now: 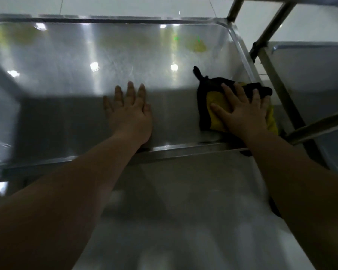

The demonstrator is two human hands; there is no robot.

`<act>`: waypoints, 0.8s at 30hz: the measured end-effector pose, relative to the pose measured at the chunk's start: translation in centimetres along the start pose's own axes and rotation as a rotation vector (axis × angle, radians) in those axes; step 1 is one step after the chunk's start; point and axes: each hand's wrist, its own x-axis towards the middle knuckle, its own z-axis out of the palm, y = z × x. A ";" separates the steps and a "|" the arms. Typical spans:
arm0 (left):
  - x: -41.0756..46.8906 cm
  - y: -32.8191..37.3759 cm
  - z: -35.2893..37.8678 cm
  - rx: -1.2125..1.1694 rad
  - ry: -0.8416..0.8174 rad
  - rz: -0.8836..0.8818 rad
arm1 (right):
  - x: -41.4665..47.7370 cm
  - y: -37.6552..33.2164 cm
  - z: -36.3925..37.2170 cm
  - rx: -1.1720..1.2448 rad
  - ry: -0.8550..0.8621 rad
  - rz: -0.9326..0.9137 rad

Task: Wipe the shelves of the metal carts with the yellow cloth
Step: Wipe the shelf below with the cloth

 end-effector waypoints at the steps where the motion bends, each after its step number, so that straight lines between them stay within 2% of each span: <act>1: 0.0 0.0 0.1 -0.003 0.005 0.002 | 1.0 -0.5 -0.1 0.003 0.007 0.012; 7: 0.0 -0.1 0.0 0.010 0.003 -0.001 | 8.6 -8.1 -1.8 0.038 0.000 0.040; 11: -0.2 -0.8 0.1 -0.008 0.042 -0.029 | 8.0 -16.4 -1.2 -0.018 0.016 -0.247; 13: -0.3 -1.3 0.1 -0.025 0.058 -0.044 | 7.6 -17.8 -0.9 -0.022 0.016 -0.376; 16: -0.4 -1.7 0.0 -0.012 0.037 -0.040 | 8.8 -15.5 -1.3 -0.015 0.021 -0.389; 21: -0.5 -1.3 -0.1 -0.031 0.022 -0.031 | 10.9 -7.0 -2.0 0.029 -0.018 -0.123; 24: -0.3 -1.4 0.2 -0.047 0.022 -0.028 | 8.3 -5.0 -1.6 0.032 -0.003 -0.151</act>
